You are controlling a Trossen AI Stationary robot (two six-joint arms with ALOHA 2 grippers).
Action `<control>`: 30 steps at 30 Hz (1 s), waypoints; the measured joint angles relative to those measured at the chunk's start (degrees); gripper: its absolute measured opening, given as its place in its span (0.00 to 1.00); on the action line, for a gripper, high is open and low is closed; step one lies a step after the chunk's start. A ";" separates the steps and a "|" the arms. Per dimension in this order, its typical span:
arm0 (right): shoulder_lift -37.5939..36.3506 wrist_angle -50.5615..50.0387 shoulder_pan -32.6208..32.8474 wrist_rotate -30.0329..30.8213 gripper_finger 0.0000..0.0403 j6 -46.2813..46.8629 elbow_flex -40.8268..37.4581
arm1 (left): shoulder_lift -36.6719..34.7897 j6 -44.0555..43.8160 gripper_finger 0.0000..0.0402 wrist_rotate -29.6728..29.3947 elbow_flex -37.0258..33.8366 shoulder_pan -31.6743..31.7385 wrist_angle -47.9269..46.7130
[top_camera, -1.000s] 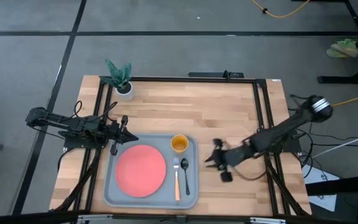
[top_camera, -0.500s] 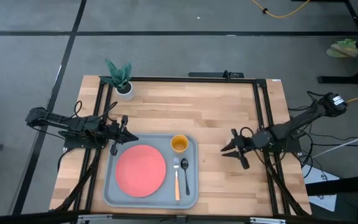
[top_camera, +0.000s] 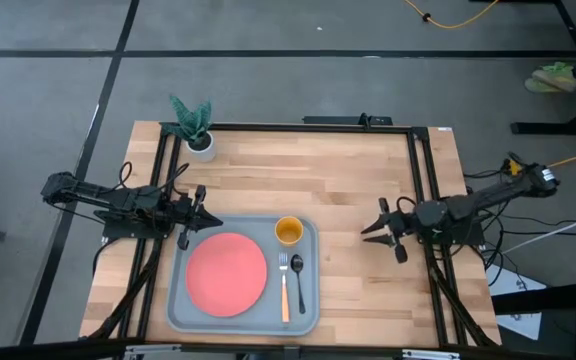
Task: Pick and place plate/cup/fork/spoon on tray
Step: Return To Home Position
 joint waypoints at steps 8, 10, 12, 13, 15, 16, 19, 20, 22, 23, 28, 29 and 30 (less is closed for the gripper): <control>-13.60 -7.39 -2.14 0.18 0.26 -3.80 0.00 | 0.00 0.00 0.00 0.00 -0.02 0.00 0.00; -16.01 -7.50 -2.48 -1.08 0.26 -4.74 0.00 | 0.00 0.00 0.00 0.00 0.00 0.00 0.00; -18.29 -7.66 -2.68 -1.66 0.26 -5.84 0.00 | 0.00 0.00 0.00 0.00 -0.01 -0.01 0.02; -19.29 -7.63 -2.81 -1.63 0.26 -6.16 0.00 | 0.00 0.00 0.00 0.00 -0.01 -0.02 0.00; -21.20 -7.65 -3.27 -1.63 0.26 -7.30 0.00 | 0.00 0.00 0.00 0.00 -0.01 0.00 0.00; -22.22 -7.65 -3.55 -1.64 0.26 -7.80 0.00 | 0.00 0.00 0.00 0.00 0.00 0.00 0.00; -24.77 -7.64 -4.45 -1.63 0.26 -9.77 0.00 | 0.00 0.00 0.00 0.00 0.00 -0.01 0.00; -25.53 -7.64 -4.79 -1.61 0.26 -10.20 0.00 | 0.00 0.00 0.00 0.00 -0.02 0.00 0.00; -25.52 -7.01 -5.53 -1.58 0.26 -10.35 0.09 | 0.00 0.00 0.00 0.00 -0.02 -0.01 0.00; -25.56 -6.91 -5.93 -1.32 0.26 -10.29 0.07 | 0.00 0.00 0.00 0.00 -0.02 -0.01 0.01; -25.27 -7.48 -9.09 -0.14 0.26 -8.88 0.07 | 0.00 0.00 0.00 0.00 -0.01 0.00 0.00; -25.09 -7.42 -9.77 -0.21 0.26 -8.60 0.07 | 0.00 0.00 0.00 0.00 -0.02 -0.01 0.00; -24.91 -7.46 -10.39 -0.45 0.26 -8.35 0.07 | 0.00 0.00 0.00 0.00 -0.02 0.00 0.00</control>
